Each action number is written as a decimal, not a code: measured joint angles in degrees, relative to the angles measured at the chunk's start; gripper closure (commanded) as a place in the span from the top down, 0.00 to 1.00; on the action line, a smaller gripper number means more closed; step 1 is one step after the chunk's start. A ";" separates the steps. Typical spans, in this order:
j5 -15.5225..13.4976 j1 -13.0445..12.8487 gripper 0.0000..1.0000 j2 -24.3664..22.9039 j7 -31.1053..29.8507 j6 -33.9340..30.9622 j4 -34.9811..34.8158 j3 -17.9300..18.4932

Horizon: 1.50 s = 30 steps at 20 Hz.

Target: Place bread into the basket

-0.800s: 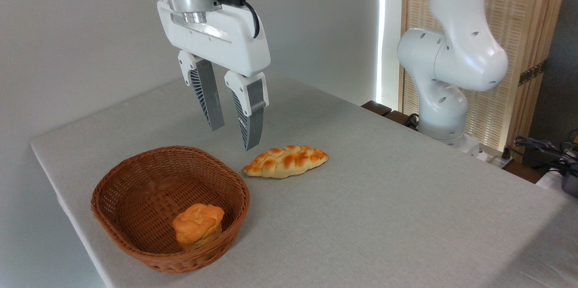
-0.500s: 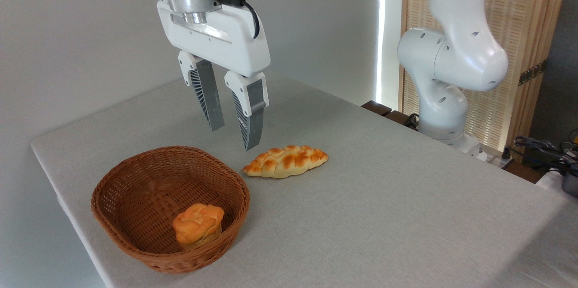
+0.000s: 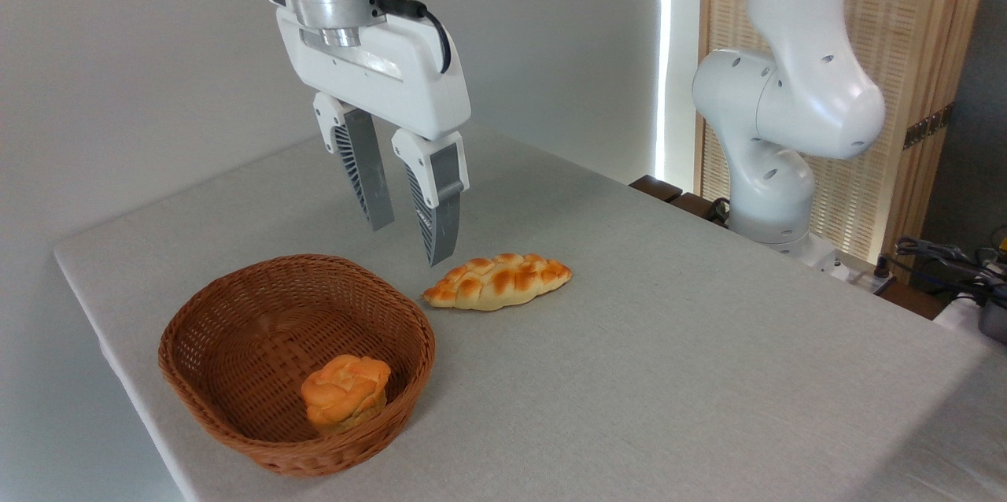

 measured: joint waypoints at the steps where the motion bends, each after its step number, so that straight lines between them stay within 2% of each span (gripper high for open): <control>1: 0.00 -0.18 1.00 -0.58 1.70 -0.02 -1.20 -0.04; 4: 0.00 -1.72 1.00 -3.73 7.48 -0.04 -6.62 -0.27; 7: 0.00 -5.36 1.00 -7.74 11.22 0.01 -13.33 -0.45; 11: 0.00 -11.29 1.00 -9.84 12.11 2.76 -20.61 -0.58; 14: 0.10 -13.88 1.00 -9.75 12.45 4.86 -25.06 -0.60; 19: 0.71 -14.03 1.00 -9.73 17.00 6.02 -29.16 -0.37; 30: 1.45 -14.63 1.00 -9.62 17.52 12.37 -35.60 -0.50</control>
